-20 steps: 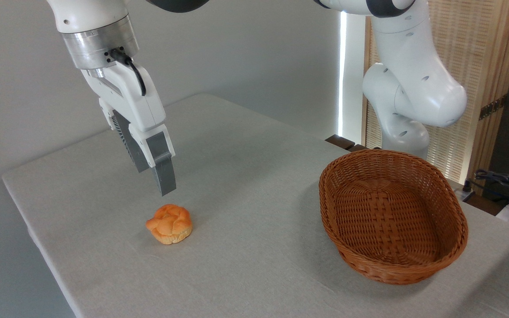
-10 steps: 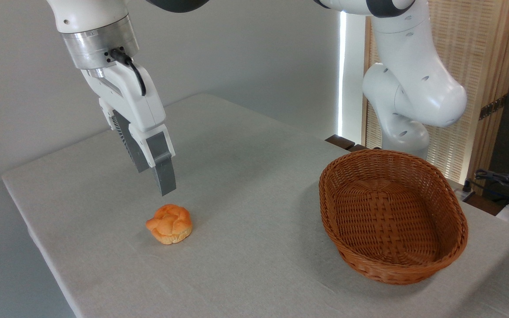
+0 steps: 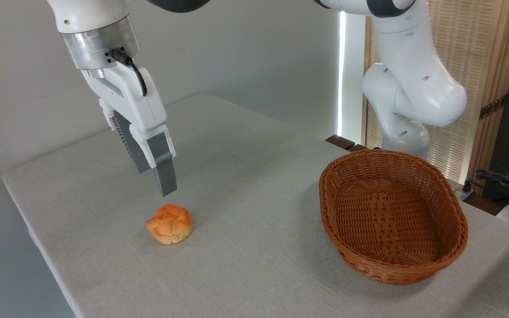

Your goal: Put bread into the basket

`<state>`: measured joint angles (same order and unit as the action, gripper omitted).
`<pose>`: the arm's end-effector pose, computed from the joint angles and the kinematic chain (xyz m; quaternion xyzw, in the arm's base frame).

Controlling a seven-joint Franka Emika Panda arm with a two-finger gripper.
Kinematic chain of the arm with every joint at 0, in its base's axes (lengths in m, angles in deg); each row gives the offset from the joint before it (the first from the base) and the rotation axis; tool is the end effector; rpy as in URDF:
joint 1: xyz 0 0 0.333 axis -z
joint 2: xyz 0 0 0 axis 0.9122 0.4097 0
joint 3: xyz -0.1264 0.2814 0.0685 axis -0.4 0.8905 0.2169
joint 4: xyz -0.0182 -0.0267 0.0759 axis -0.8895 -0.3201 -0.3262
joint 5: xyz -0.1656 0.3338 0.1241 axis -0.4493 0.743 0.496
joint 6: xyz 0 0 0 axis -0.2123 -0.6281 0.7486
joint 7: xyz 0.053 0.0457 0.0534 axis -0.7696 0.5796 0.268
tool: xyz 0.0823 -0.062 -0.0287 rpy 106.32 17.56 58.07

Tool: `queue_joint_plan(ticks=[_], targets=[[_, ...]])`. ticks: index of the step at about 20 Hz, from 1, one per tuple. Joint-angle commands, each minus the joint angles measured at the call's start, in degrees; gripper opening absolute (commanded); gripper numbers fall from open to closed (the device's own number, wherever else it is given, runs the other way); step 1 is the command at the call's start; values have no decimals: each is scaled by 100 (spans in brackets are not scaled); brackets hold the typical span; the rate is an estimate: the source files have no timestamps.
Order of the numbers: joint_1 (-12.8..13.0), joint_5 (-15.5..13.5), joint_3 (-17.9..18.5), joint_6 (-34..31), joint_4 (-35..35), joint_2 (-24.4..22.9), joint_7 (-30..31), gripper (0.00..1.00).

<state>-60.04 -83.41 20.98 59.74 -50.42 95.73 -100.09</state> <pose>0.6370 -0.0546 0.5983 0.9155 -0.4013 -0.0187 0.0188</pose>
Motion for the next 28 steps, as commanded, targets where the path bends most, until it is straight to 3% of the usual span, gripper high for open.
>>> queue_joint_plan(ticks=[1, 12, 22, 28], targets=[[38, 65, 48, 31, -81, -50, 21, 100], [38, 56, -119, 1445, -2470, -1210, 3, 100], [38, -146, -760, 3027, -3543, -1237, 47, 100], [38, -137, -902, 3670, -3966, -1167, 21, 100]])
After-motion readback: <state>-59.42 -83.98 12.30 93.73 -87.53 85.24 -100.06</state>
